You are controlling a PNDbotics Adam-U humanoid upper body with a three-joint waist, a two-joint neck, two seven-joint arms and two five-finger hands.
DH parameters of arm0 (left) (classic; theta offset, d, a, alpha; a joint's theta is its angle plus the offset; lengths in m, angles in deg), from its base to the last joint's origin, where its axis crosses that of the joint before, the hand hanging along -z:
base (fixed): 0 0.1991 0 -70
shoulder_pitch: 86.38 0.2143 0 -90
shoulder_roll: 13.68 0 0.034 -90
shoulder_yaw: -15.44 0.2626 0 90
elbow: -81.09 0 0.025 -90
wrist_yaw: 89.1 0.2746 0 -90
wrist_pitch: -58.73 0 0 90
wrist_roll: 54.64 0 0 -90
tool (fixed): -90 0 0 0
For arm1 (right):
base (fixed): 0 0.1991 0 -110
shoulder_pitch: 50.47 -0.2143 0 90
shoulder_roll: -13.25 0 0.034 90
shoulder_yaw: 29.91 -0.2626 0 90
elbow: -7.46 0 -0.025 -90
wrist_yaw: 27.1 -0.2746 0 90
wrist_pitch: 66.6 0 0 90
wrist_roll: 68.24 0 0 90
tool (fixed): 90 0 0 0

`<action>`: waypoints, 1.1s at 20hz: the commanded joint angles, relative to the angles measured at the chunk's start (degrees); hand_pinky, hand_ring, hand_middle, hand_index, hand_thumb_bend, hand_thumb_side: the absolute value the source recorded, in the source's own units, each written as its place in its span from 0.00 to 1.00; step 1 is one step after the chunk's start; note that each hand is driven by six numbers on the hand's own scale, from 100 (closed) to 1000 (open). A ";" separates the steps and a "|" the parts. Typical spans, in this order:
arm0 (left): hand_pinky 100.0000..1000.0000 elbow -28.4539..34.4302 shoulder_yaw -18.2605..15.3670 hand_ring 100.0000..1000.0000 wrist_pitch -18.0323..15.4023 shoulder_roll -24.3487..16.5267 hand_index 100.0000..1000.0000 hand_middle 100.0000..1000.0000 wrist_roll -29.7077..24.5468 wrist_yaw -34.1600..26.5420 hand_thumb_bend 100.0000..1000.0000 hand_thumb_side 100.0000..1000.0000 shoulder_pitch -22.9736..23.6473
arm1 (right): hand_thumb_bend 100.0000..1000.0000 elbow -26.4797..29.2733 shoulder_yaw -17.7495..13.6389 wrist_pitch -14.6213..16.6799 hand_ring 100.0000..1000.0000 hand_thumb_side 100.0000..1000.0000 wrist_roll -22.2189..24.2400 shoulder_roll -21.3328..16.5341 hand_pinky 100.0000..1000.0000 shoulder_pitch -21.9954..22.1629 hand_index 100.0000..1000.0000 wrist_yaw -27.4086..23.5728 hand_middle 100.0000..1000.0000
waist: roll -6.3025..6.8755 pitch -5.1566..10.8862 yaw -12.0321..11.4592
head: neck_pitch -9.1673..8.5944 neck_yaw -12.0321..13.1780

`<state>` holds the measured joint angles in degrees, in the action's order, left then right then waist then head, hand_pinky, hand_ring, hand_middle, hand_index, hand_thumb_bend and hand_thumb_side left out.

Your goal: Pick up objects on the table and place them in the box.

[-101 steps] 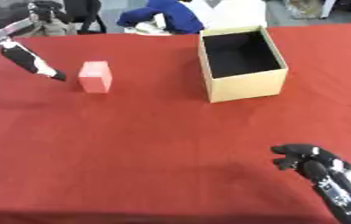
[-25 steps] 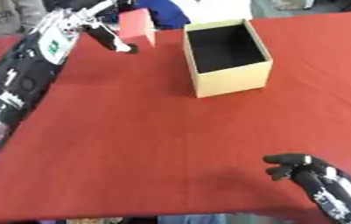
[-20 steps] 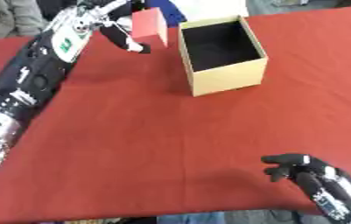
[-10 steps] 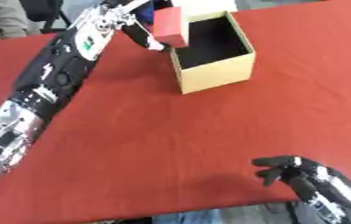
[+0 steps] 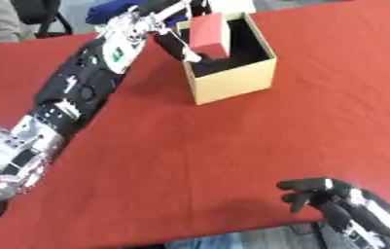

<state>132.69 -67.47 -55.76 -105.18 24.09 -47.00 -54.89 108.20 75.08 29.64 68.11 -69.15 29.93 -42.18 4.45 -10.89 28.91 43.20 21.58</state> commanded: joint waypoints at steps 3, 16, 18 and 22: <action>0.86 1.03 1.15 0.58 -2.24 -0.09 0.77 0.54 -2.75 2.80 0.55 0.18 -0.46 | 0.00 1.19 0.02 0.05 0.89 0.60 0.17 -0.62 0.83 -0.54 0.81 -0.47 0.53 | -0.48 0.81 -0.48 | -0.61 0.09; 0.98 4.53 0.74 0.73 -1.30 -1.58 0.84 0.80 -3.36 -1.76 0.71 0.46 1.72 | 0.00 0.88 -0.34 0.07 0.89 0.60 -0.12 -0.57 0.83 0.45 0.81 -0.24 0.53 | -1.06 1.66 -3.17 | -0.22 -1.08; 0.99 4.87 0.57 0.74 -0.63 -1.92 0.85 0.82 -3.65 -2.87 0.69 0.47 2.13 | 0.00 0.86 -0.36 0.10 0.89 0.60 -0.13 -0.55 0.83 0.57 0.81 -0.26 0.53 | -1.18 1.78 -3.46 | -0.23 -1.38; 1.00 5.98 0.17 0.73 0.45 -2.59 0.84 0.81 -3.60 -5.24 0.65 0.46 3.10 | 0.00 0.76 -0.52 0.15 0.89 0.60 -0.24 -0.53 0.83 0.92 0.81 -0.18 0.53 | -1.44 1.97 -4.24 | -0.09 -1.67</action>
<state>137.27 -66.58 -55.76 -105.99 20.40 -51.32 -50.82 108.20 74.93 29.74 68.05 -69.15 31.06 -42.19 3.45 -9.85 24.58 43.23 20.06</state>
